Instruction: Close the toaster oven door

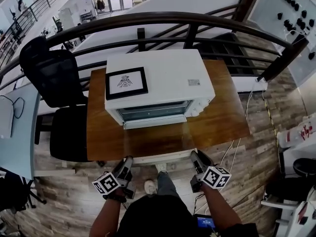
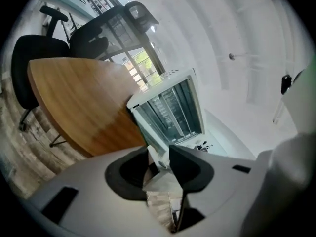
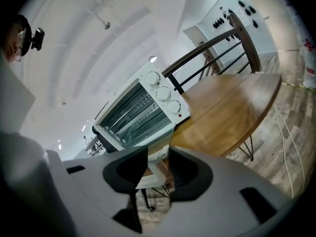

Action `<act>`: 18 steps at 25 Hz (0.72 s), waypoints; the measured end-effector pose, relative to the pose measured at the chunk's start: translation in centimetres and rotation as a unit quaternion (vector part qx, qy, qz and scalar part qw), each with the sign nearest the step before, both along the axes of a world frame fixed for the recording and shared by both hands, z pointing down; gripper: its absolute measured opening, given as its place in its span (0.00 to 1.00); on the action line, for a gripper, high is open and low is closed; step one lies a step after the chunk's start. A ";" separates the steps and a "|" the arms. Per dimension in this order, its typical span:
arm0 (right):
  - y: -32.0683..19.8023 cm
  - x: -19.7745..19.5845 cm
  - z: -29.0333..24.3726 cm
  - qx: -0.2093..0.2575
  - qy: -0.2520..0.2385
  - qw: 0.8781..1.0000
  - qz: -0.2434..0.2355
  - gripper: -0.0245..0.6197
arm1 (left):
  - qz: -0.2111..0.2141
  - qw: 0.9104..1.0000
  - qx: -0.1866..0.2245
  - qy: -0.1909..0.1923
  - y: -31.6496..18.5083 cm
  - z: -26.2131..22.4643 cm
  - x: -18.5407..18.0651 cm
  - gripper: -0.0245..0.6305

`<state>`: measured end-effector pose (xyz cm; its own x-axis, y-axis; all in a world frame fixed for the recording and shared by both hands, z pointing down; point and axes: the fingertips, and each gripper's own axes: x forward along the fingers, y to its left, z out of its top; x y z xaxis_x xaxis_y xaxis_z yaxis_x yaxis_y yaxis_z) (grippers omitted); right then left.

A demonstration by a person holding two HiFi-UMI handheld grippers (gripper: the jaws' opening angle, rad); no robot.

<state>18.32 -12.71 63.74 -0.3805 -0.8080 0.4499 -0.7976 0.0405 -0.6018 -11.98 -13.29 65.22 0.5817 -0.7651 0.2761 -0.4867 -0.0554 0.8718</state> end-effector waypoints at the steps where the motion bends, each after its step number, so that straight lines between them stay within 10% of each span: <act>1: -0.3 0.0 -0.7 0.008 -0.005 1.000 0.003 0.24 | -0.001 1.000 0.006 0.006 -0.3 -0.7 -0.1 0.25; 8: -0.8 0.0 -4.0 0.055 0.006 0.998 0.010 0.28 | -0.010 1.000 0.011 0.005 -2.0 -3.3 -0.9 0.30; 13: -1.2 -1.3 -3.1 0.052 -0.052 0.997 0.033 0.34 | -0.037 0.985 0.023 0.170 -3.6 -7.1 0.9 0.33; 18: -3.4 -2.6 -3.7 0.057 -0.142 0.988 0.035 0.35 | -0.034 0.987 0.035 0.151 -4.8 -7.8 0.3 0.35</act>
